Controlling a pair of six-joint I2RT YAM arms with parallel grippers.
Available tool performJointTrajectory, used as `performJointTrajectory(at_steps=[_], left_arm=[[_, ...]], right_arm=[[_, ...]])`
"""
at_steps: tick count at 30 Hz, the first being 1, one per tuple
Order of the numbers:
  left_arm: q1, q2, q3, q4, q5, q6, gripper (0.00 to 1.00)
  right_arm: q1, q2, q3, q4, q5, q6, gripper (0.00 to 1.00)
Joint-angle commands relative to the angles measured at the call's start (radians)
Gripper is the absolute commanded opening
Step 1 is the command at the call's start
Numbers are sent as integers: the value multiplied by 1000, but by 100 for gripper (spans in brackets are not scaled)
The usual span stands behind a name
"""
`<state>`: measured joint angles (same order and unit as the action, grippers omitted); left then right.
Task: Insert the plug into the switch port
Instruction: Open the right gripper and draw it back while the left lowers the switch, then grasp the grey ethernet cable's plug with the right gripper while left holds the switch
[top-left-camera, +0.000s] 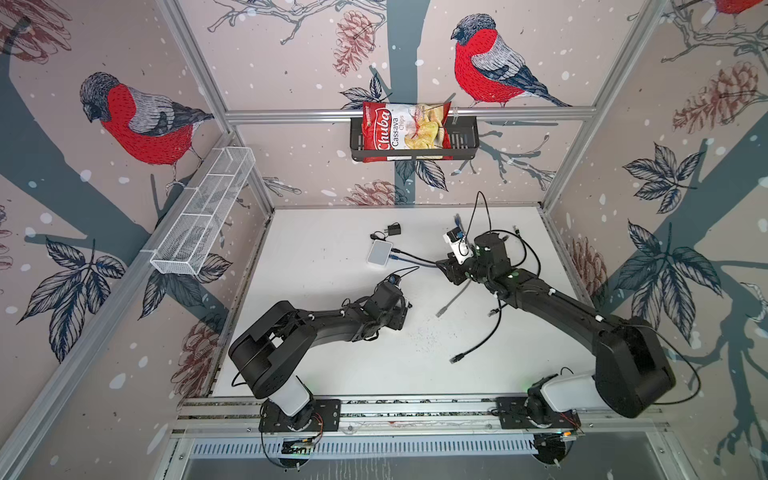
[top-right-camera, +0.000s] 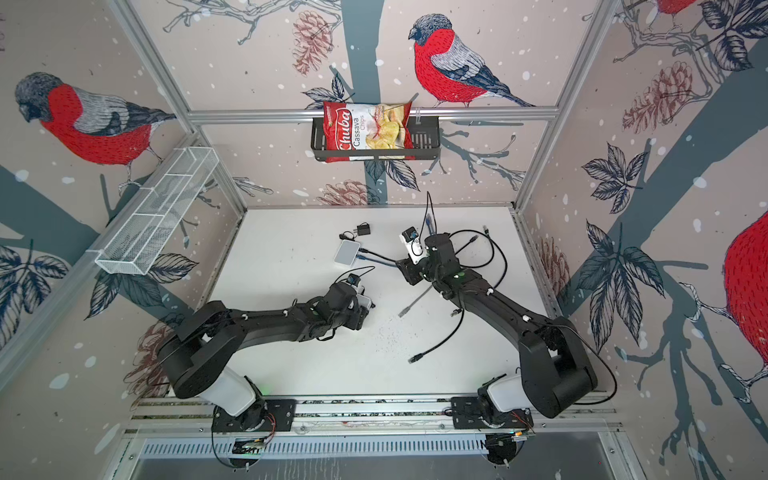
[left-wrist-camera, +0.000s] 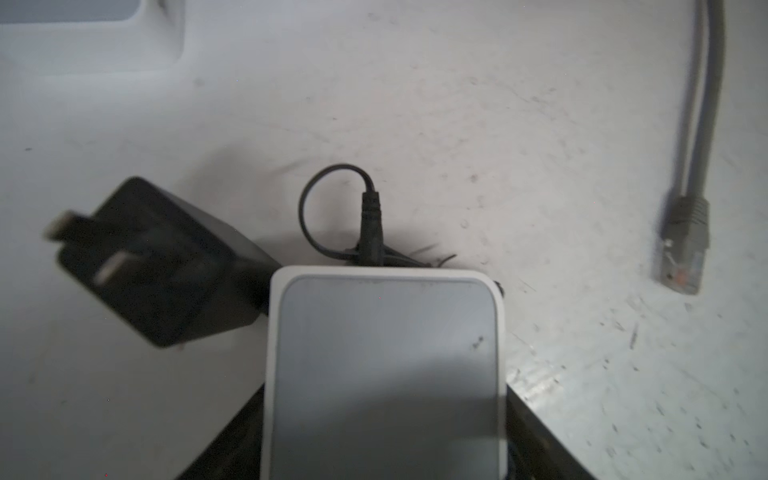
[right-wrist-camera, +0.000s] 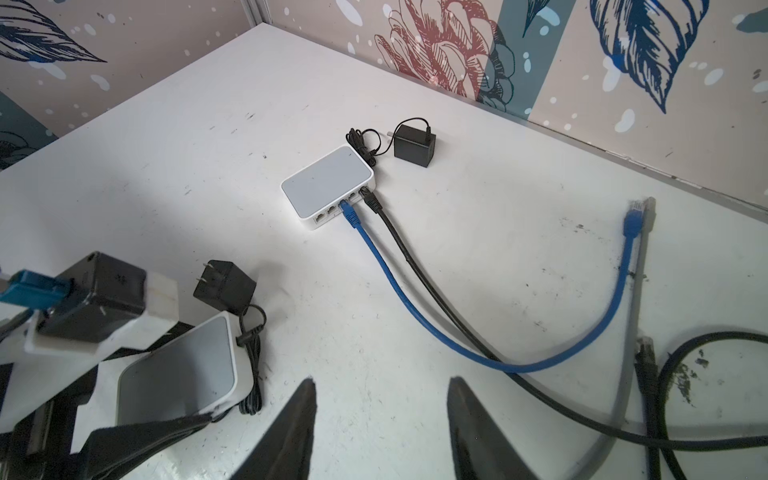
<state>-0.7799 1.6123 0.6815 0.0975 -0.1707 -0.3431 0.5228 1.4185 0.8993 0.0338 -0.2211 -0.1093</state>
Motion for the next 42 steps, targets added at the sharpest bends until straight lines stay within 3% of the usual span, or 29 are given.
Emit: performJointTrajectory(at_steps=[1,4,9,16,19,21,26,32,42], left_arm=[[20,22,-1,-211,-92,-24,17],[27,41,26,-231,-89,-13,22],[27,29,27,-223,-84,-25,48],[27,-93,-19,-161,-79,-34,60],[27,-147,-34,-128,-87,-22,76],[28,-174,-37,-114,-97,-17,97],[30,-202,-52,-63,-107,-15,98],[32,-211,-76,-4,-97,-22,98],[54,-392,-246,214,-99,-68,98]], right_arm=[[-1,10,-4,33,-11,-23,53],[-1,22,-23,45,1,-68,53],[-6,36,-52,68,51,-170,55],[-17,63,-36,11,89,-342,56],[-30,66,-22,-24,57,-417,56],[-40,66,-17,-49,32,-487,56],[-73,45,-40,-110,-87,-706,57],[-77,80,-34,-350,-160,-1060,57],[-34,180,11,-431,-152,-1149,52]])
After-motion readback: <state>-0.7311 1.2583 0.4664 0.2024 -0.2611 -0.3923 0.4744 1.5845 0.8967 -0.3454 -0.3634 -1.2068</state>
